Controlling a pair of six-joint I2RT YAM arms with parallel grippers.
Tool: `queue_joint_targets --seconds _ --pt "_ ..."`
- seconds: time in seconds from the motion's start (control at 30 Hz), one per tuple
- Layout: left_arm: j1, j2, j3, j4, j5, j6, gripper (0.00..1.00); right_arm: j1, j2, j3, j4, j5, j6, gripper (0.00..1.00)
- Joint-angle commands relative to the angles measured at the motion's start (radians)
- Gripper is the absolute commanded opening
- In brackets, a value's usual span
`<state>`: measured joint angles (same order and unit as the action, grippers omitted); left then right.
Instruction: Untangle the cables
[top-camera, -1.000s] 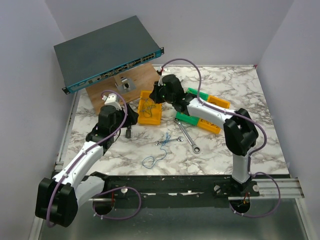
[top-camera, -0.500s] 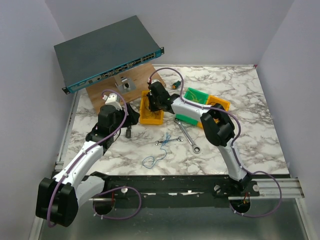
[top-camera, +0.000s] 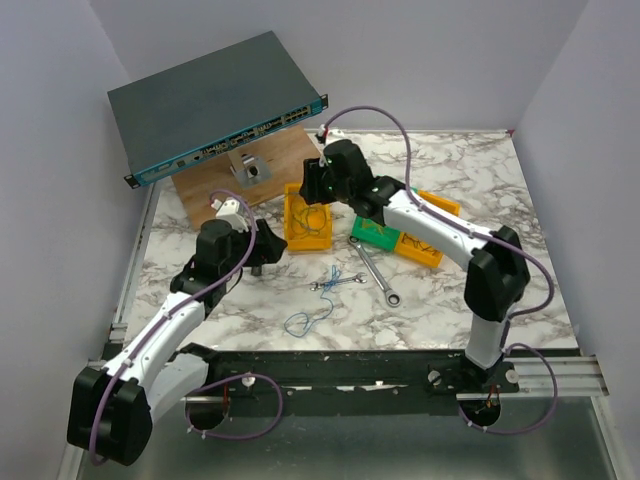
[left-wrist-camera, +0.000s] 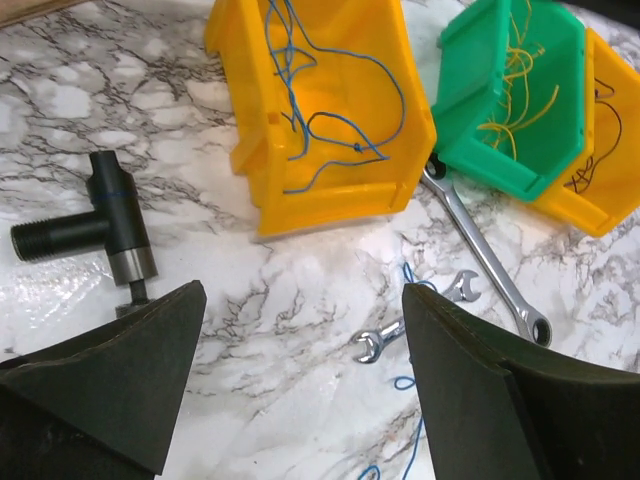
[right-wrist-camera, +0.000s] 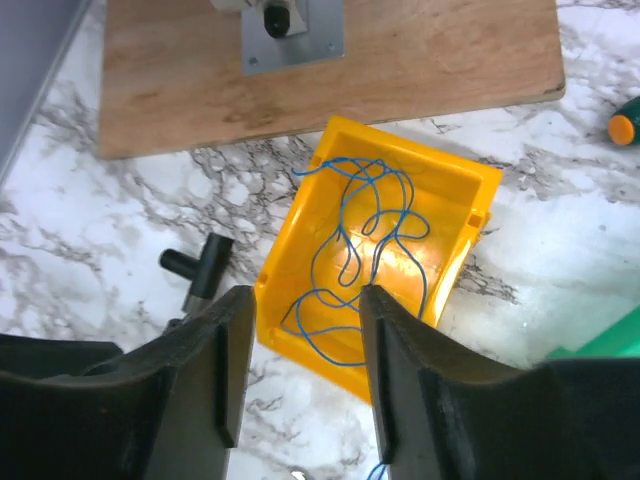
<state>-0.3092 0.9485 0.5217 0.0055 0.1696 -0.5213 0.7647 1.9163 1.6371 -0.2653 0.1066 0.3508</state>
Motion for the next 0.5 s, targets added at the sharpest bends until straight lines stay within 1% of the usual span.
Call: queue_joint_targets --seconds 0.0,0.07,0.13,0.2,0.27,0.33,0.4,0.47 --pt "-0.045 -0.049 -0.021 -0.071 0.044 -0.003 0.84 0.002 -0.095 -0.114 -0.016 -0.022 0.008 0.6" --pt "-0.095 -0.061 -0.027 -0.105 0.037 -0.008 0.86 0.002 -0.161 -0.192 -0.003 -0.031 0.017 0.71" --pt "-0.162 -0.075 -0.035 -0.141 0.005 -0.02 0.88 0.002 -0.242 -0.293 0.022 -0.056 0.036 0.8" --pt "-0.239 -0.084 -0.04 -0.176 -0.033 -0.04 0.9 0.002 -0.326 -0.406 0.052 -0.091 0.058 0.85" --pt "-0.302 -0.093 -0.056 -0.199 -0.059 -0.07 0.91 0.004 -0.397 -0.509 0.068 -0.099 0.074 0.86" --pt "-0.349 -0.11 -0.082 -0.204 -0.071 -0.107 0.92 0.006 -0.435 -0.582 0.073 -0.135 0.082 0.86" --pt "-0.397 -0.129 -0.111 -0.205 -0.088 -0.146 0.92 0.017 -0.448 -0.637 0.083 -0.14 0.087 0.86" --pt "-0.431 -0.142 -0.13 -0.211 -0.1 -0.173 0.92 0.023 -0.427 -0.671 0.092 -0.134 0.092 0.86"
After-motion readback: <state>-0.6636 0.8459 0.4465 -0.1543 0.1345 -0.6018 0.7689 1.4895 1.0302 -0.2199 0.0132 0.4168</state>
